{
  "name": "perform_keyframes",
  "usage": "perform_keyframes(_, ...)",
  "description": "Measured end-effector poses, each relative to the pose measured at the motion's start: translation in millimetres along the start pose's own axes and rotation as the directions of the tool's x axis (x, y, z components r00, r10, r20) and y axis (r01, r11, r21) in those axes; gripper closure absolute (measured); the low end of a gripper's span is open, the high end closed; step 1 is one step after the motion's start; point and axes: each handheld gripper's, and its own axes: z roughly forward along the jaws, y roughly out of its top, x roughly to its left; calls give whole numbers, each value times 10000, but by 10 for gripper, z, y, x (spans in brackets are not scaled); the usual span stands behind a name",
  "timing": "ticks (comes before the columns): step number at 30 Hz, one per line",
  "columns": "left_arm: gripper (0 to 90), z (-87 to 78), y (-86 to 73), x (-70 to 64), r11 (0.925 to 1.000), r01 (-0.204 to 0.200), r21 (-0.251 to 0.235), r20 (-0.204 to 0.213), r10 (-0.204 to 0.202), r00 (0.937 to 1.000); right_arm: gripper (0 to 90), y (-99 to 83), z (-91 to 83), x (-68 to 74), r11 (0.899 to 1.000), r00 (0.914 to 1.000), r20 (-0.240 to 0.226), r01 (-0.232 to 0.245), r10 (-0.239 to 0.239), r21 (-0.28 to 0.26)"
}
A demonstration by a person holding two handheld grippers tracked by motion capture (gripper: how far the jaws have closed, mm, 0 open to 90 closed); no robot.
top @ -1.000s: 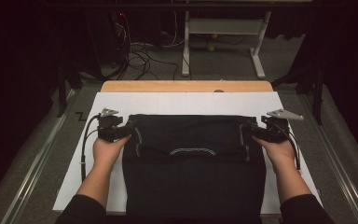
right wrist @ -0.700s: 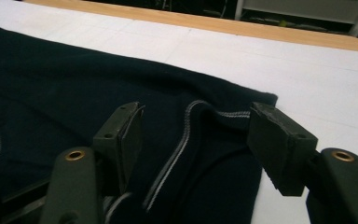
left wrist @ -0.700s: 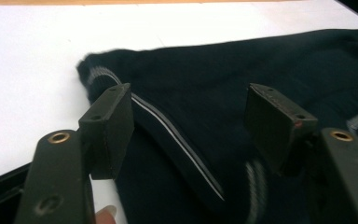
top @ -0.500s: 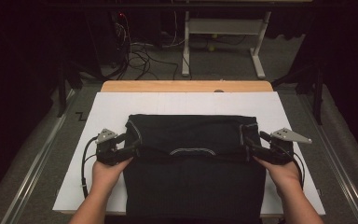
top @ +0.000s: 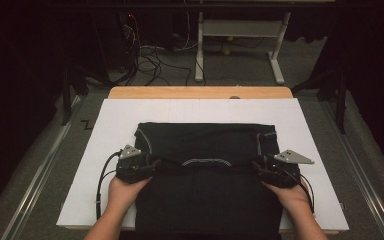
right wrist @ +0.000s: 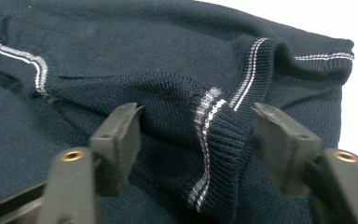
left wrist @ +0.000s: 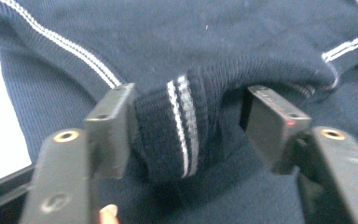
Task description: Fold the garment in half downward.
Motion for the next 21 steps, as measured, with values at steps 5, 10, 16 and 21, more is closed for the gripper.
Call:
perform_keyframes(5,573,-6,-9,-16,9997,-174,-155,165,176,9997,532,-17,6,-3,10000,9999,112,27,-27,4)
perform_keyframes(10,684,-10,-33,-63,9992,-201,-337,168,207,9996,734,-38,-18,-17,9998,9997,237,103,-99,-155)
perform_keyframes(16,715,-50,-31,-96,9981,-297,-543,158,307,9994,831,-41,-59,-10,9991,9996,200,230,-223,-343)
perform_keyframes(21,714,-170,-41,-100,9972,-361,-652,245,378,9990,834,-40,-158,7,9975,9995,169,296,-285,-637)
